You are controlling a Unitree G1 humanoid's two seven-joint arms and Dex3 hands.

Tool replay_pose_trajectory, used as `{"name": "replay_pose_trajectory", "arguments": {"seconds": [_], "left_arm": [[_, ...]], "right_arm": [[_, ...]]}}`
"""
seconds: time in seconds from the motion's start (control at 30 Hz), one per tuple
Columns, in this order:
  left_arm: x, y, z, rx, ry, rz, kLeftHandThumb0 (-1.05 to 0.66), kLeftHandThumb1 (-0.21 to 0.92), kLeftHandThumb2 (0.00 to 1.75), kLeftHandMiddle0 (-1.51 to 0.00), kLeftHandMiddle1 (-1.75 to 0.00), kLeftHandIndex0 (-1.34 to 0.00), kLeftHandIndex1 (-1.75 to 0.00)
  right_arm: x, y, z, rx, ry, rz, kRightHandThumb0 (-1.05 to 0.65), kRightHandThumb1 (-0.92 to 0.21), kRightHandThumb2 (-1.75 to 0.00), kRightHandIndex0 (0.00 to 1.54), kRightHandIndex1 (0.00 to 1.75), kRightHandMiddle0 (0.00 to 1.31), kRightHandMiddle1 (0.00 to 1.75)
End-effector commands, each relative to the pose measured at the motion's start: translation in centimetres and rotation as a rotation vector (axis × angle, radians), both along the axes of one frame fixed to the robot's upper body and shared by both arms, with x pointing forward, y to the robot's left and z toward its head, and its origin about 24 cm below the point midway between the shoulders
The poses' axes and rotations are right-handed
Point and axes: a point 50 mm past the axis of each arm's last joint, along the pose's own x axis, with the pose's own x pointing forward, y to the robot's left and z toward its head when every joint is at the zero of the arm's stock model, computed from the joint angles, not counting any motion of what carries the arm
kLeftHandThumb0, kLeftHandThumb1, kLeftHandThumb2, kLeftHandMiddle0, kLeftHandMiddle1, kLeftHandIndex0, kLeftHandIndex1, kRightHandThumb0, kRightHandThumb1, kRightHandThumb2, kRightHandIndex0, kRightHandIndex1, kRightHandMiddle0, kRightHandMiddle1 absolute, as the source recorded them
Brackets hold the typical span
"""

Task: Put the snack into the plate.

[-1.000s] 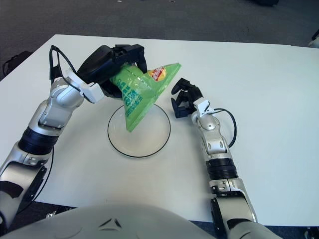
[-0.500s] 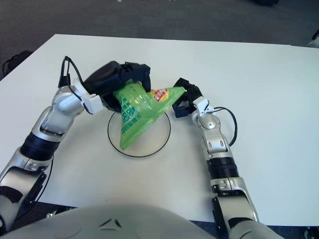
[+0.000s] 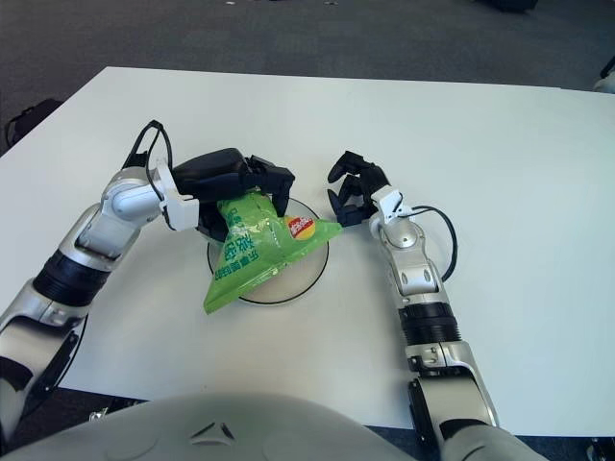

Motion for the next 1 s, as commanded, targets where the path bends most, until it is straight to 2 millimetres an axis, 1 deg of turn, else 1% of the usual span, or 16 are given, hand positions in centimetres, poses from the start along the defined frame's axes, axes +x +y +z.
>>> {"name": "replay_pose_trajectory", "arguments": {"seconds": [0.0,0.17,0.23,0.27,0.33,0.37,0.4,0.43,0.5,0.53,0.67,0.8,0.87,0.9,0.93,0.97], "left_arm": [[0.5,-0.2,-0.2,0.061,-0.028,-0.030,0.00,0.46,1.15,-0.41,-1.74,-0.37,-1.74],[0.6,-0.3,-0.8,0.053,-0.037,-0.090,0.00,0.65,0.90,-0.29,-1.72,-0.27,-1.72],[0.6,-0.3,-1.0,0.044,-0.040,-0.103,0.00,0.77,0.72,-0.26,-1.68,-0.24,-1.68],[0.6,-0.3,-1.1,0.038,-0.037,-0.109,0.12,0.79,0.64,-0.31,-1.64,-0.15,-1.56],[0.7,-0.2,-1.3,0.026,-0.027,-0.120,0.23,0.85,0.50,-0.34,-1.60,-0.08,-1.43],[0.7,-0.2,-1.4,0.021,-0.022,-0.124,0.01,0.76,0.65,-0.29,-1.41,-0.05,-1.32],[0.7,-0.1,-1.5,0.013,-0.014,-0.131,-0.07,0.72,0.73,-0.28,-1.33,-0.04,-1.28],[0.7,-0.1,-1.6,0.008,-0.009,-0.136,-0.20,0.66,0.83,-0.24,-1.17,-0.02,-1.20],[0.7,-0.1,-1.5,-0.010,-0.001,-0.153,-0.35,0.62,0.92,-0.21,-0.98,-0.01,-1.09],[0.7,-0.1,-1.6,-0.026,-0.003,-0.165,-0.37,0.62,0.93,-0.20,-0.95,-0.01,-1.07],[0.7,0.0,-1.6,-0.057,-0.008,-0.197,-0.52,0.68,0.87,-0.14,-0.76,0.00,-0.93],[0.8,0.0,-1.8,-0.060,0.009,-0.224,-0.60,0.71,0.81,-0.10,-0.66,0.00,-0.80],[0.9,0.0,-1.8,-0.057,0.016,-0.230,-0.64,0.72,0.77,-0.08,-0.59,0.00,-0.71],[1.0,0.1,-1.8,-0.045,0.030,-0.234,-0.65,0.72,0.76,-0.08,-0.58,0.00,-0.69],[1.0,0.1,-1.8,-0.030,0.046,-0.237,-0.66,0.73,0.75,-0.06,-0.54,0.00,-0.62],[1.1,0.2,-1.8,-0.019,0.058,-0.240,-0.68,0.75,0.73,-0.04,-0.49,0.00,-0.54]], "right_arm": [[-1.9,-0.3,-4.7,-0.094,0.234,0.023,-0.02,-0.16,-1.47,0.76,1.75,0.56,1.60],[-1.4,-0.4,-4.9,-0.151,0.240,0.043,-0.02,-0.11,-1.51,0.79,1.75,0.60,1.58],[-1.4,-0.4,-5.0,-0.158,0.240,0.048,-0.02,-0.10,-1.52,0.80,1.75,0.61,1.58],[-1.3,-0.5,-5.1,-0.160,0.239,0.050,-0.02,-0.10,-1.52,0.80,1.75,0.62,1.57],[-1.3,-0.5,-5.2,-0.165,0.233,0.055,-0.02,-0.09,-1.52,0.81,1.75,0.63,1.56],[-1.3,-0.5,-5.2,-0.167,0.230,0.058,-0.02,-0.11,-1.52,0.74,1.75,0.62,1.62],[-1.3,-0.4,-5.2,-0.171,0.227,0.062,-0.01,-0.12,-1.52,0.72,1.75,0.62,1.65],[-1.2,-0.4,-5.2,-0.174,0.225,0.065,-0.01,-0.13,-1.52,0.68,1.75,0.62,1.68],[-1.2,-0.4,-5.2,-0.180,0.220,0.074,-0.01,-0.14,-1.51,0.65,1.75,0.61,1.72],[-1.1,-0.4,-5.2,-0.183,0.219,0.082,-0.01,-0.15,-1.51,0.64,1.75,0.61,1.73],[-1.1,-0.3,-5.2,-0.181,0.222,0.096,-0.01,-0.14,-1.52,0.63,1.75,0.62,1.74],[-1.1,-0.4,-5.1,-0.174,0.234,0.112,-0.01,-0.12,-1.54,0.64,1.75,0.63,1.75],[-1.1,-0.4,-5.0,-0.177,0.232,0.118,-0.01,-0.11,-1.56,0.66,1.75,0.65,1.75],[-1.2,-0.4,-4.2,-0.189,0.206,0.132,-0.01,-0.10,-1.57,0.66,1.75,0.65,1.75],[-1.4,-0.3,-3.6,-0.203,0.177,0.148,-0.01,-0.04,-1.61,0.75,1.75,0.69,1.67],[-1.5,-0.2,-3.2,-0.214,0.157,0.159,-0.18,-0.14,-1.50,0.91,1.75,0.66,1.70]]}}
